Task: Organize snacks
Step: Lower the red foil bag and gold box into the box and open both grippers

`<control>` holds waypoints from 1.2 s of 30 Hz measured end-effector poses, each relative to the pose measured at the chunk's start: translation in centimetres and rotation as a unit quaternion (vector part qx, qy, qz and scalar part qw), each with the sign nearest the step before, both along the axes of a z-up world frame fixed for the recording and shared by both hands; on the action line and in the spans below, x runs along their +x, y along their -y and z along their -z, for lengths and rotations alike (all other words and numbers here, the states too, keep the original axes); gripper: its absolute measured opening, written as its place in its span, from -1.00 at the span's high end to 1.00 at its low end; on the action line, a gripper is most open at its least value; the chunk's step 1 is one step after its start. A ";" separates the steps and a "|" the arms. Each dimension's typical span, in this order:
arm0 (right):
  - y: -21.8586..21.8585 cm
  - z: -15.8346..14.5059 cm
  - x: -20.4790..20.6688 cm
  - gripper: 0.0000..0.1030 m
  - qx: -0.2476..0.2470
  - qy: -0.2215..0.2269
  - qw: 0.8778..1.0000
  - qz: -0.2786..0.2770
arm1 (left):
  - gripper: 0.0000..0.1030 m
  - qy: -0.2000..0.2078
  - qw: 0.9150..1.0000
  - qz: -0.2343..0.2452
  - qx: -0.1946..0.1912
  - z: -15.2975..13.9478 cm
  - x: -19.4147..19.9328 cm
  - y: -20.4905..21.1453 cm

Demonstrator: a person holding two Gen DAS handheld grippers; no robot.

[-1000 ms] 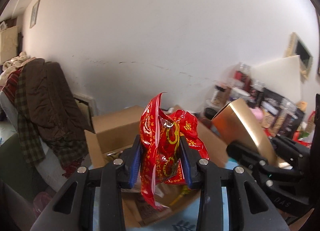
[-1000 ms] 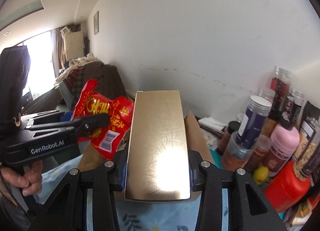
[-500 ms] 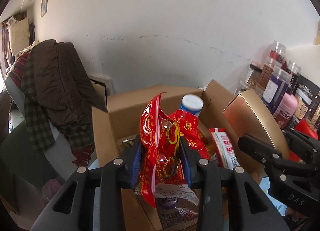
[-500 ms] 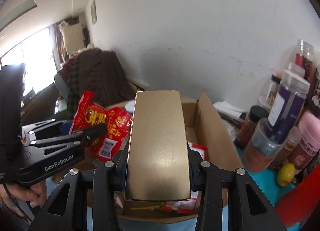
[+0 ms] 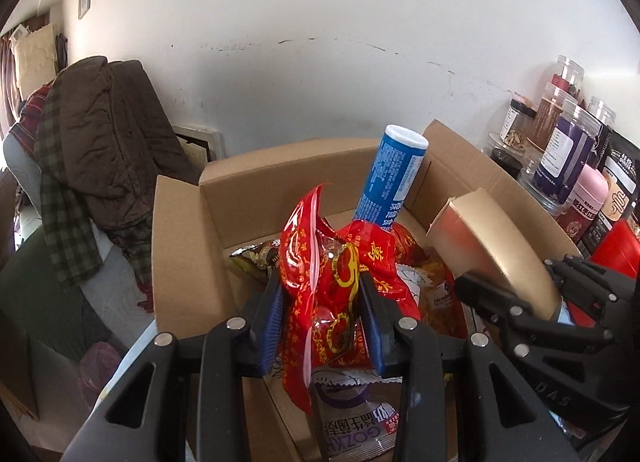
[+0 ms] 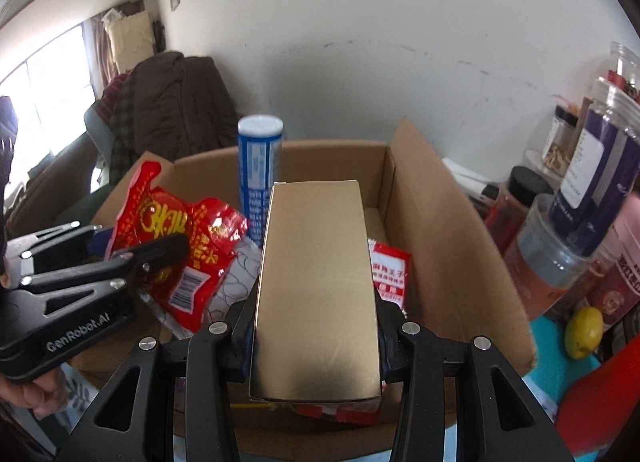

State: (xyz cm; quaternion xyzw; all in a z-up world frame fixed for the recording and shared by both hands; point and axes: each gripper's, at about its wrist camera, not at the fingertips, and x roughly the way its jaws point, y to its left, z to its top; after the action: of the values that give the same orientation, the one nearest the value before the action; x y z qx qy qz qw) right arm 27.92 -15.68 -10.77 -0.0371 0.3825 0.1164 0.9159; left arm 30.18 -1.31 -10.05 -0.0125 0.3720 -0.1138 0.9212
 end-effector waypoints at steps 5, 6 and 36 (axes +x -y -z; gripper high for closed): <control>-0.6 1.4 0.5 0.16 -0.020 -0.026 0.999 -0.014 | 0.29 -0.015 1.000 -0.003 0.007 0.3 0.3 0.1; -0.7 1.5 0.5 0.16 -0.023 -0.028 0.999 -0.013 | 0.28 -0.020 1.000 -0.004 0.011 0.4 0.4 0.2; 1.2 -0.8 -0.8 -0.19 -0.030 -0.022 0.999 0.015 | 0.17 -0.053 0.997 -0.021 0.053 -1.8 0.3 1.2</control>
State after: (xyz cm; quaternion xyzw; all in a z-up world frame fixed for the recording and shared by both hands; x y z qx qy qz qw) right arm 27.13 -16.86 -10.00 -0.0567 0.4067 0.0919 0.9072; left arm 30.50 -2.52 -8.27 0.0225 0.4253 -0.0736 0.9018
